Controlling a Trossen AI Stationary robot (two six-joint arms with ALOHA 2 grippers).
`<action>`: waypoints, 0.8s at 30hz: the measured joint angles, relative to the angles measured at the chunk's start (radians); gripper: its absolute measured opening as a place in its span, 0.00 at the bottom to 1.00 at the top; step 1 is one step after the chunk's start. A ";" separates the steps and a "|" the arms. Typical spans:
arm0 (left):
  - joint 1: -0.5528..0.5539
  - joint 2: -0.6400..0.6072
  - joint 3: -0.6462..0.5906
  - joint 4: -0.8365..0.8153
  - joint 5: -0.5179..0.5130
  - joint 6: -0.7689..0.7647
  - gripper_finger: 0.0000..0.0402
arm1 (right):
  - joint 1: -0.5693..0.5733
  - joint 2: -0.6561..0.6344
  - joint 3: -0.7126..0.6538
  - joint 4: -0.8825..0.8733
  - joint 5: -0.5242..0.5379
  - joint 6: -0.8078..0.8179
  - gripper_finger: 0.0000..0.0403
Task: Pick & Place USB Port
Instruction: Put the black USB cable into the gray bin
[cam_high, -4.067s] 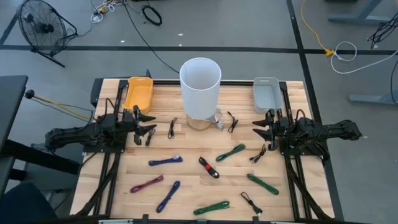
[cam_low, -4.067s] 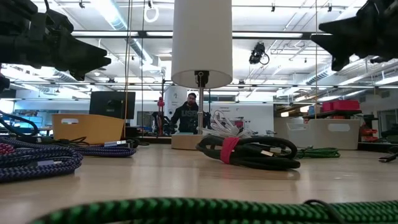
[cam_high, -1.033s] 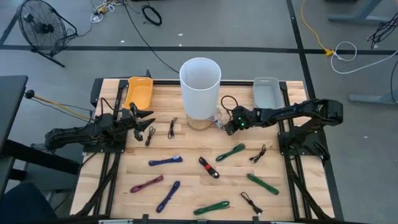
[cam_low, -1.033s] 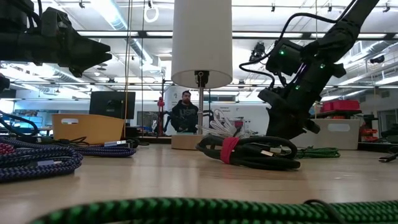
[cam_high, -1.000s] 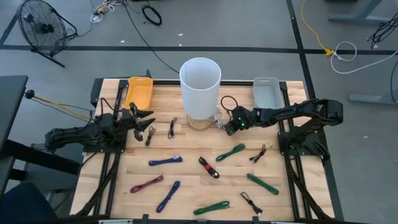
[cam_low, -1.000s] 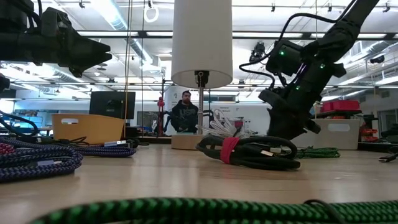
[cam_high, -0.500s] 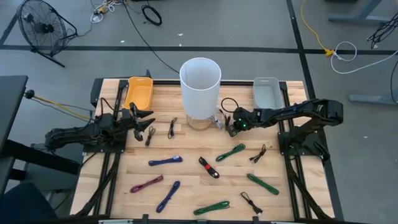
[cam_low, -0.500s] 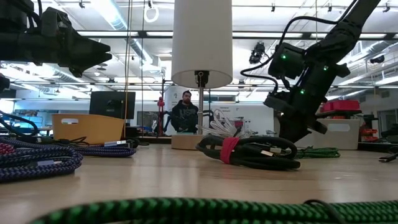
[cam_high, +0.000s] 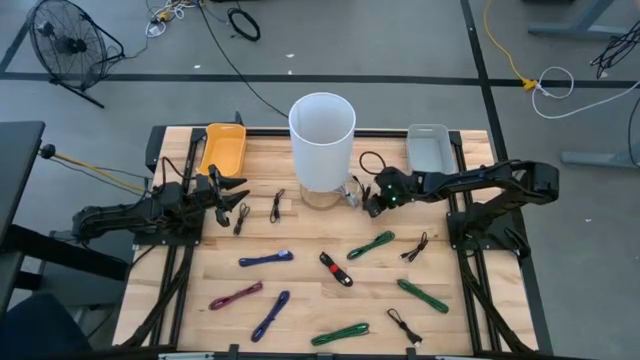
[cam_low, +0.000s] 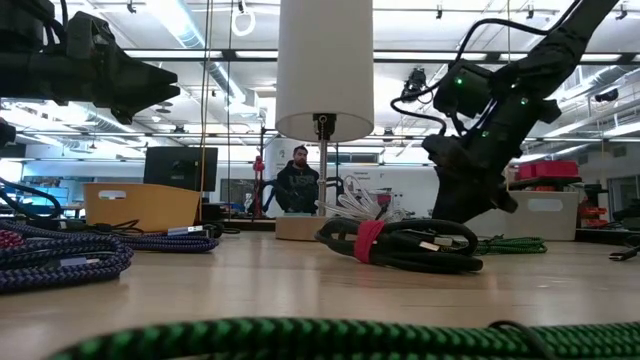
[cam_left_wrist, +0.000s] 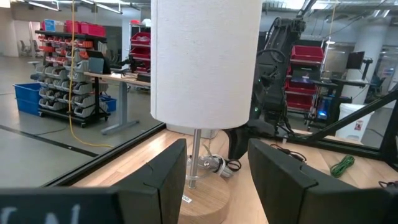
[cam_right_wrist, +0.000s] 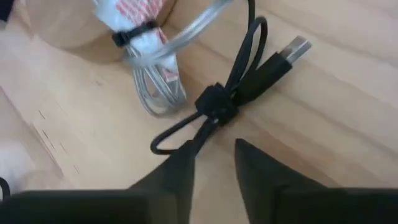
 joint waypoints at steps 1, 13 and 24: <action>0.000 0.000 0.000 0.000 0.000 0.000 0.44 | 0.000 0.000 0.000 0.000 0.002 0.000 0.34; 0.000 0.000 0.000 0.000 0.000 0.000 0.44 | -0.017 0.003 0.002 0.098 0.059 0.056 0.52; 0.000 0.000 0.000 0.000 -0.001 0.000 0.44 | -0.003 0.050 0.004 0.108 0.077 0.137 0.53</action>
